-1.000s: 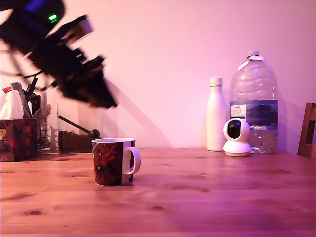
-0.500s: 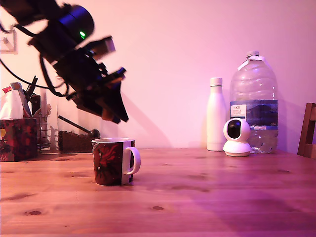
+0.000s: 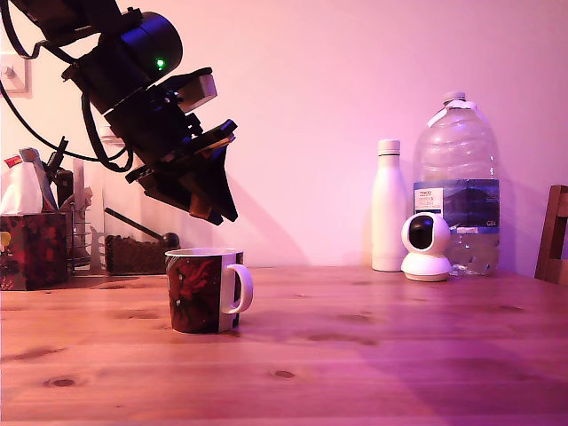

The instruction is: Pick up the coffee capsules from the table one by one and drop them inside the nearest coffee cup

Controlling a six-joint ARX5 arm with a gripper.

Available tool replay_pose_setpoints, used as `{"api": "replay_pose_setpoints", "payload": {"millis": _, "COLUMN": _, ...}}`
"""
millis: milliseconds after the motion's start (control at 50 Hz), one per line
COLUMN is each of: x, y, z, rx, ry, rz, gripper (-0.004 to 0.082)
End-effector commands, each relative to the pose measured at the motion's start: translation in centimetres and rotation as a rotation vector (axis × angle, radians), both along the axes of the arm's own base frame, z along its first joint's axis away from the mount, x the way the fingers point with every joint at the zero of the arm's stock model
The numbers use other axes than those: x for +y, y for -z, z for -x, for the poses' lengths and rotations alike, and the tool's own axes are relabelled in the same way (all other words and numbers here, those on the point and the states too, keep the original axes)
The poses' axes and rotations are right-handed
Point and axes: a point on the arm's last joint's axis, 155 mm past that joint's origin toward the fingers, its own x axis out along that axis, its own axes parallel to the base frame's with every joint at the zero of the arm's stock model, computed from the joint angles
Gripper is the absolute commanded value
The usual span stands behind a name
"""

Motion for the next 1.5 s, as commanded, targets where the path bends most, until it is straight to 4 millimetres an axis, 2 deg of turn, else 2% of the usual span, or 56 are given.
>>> {"api": "replay_pose_setpoints", "payload": {"millis": 0, "x": -0.3, "y": 1.0, "z": 0.1, "rx": 0.019, "ry": 0.005, "rz": -0.005, "gripper": 0.0183}}
{"api": "replay_pose_setpoints", "payload": {"millis": 320, "x": -0.2, "y": 1.0, "z": 0.0, "rx": 0.017, "ry": 0.003, "rz": -0.006, "gripper": 0.0184}}
{"api": "replay_pose_setpoints", "payload": {"millis": 400, "x": -0.2, "y": 1.0, "z": -0.1, "rx": 0.011, "ry": -0.001, "rz": -0.009, "gripper": 0.0207}}
{"api": "replay_pose_setpoints", "payload": {"millis": 460, "x": -0.2, "y": 0.9, "z": -0.3, "rx": 0.003, "ry": -0.005, "rz": -0.01, "gripper": 0.029}}
{"api": "replay_pose_setpoints", "payload": {"millis": 560, "x": -0.1, "y": 0.7, "z": -0.7, "rx": -0.014, "ry": -0.013, "rz": -0.012, "gripper": 0.0563}}
{"api": "replay_pose_setpoints", "payload": {"millis": 600, "x": 0.1, "y": 0.7, "z": -0.9, "rx": -0.023, "ry": -0.022, "rz": -0.021, "gripper": 0.0642}}
{"api": "replay_pose_setpoints", "payload": {"millis": 640, "x": 0.2, "y": 0.7, "z": -1.0, "rx": -0.028, "ry": -0.028, "rz": -0.026, "gripper": 0.0683}}
{"api": "replay_pose_setpoints", "payload": {"millis": 740, "x": 0.2, "y": 0.7, "z": -1.1, "rx": -0.03, "ry": -0.029, "rz": -0.028, "gripper": 0.0682}}
{"api": "replay_pose_setpoints", "payload": {"millis": 840, "x": 0.2, "y": 0.6, "z": -1.1, "rx": -0.034, "ry": -0.027, "rz": -0.026, "gripper": 0.0637}}
{"api": "replay_pose_setpoints", "payload": {"millis": 940, "x": 0.2, "y": 0.6, "z": -1.1, "rx": -0.039, "ry": -0.022, "rz": -0.028, "gripper": 0.0536}}
{"api": "replay_pose_setpoints", "payload": {"millis": 1080, "x": -0.1, "y": 0.4, "z": -1.0, "rx": -0.051, "ry": 0.006, "rz": -0.026, "gripper": 0.0311}}
{"api": "replay_pose_setpoints", "payload": {"millis": 1180, "x": -0.3, "y": 0.2, "z": -1.1, "rx": -0.062, "ry": 0.016, "rz": -0.016, "gripper": 0.0076}}
{"api": "replay_pose_setpoints", "payload": {"millis": 1240, "x": -0.6, "y": 0.0, "z": -1.1, "rx": -0.075, "ry": 0.034, "rz": -0.011, "gripper": -0.0031}}
{"api": "replay_pose_setpoints", "payload": {"millis": 1480, "x": -0.9, "y": -1.4, "z": -1.7, "rx": -0.129, "ry": 0.038, "rz": 0.012, "gripper": -0.002}}
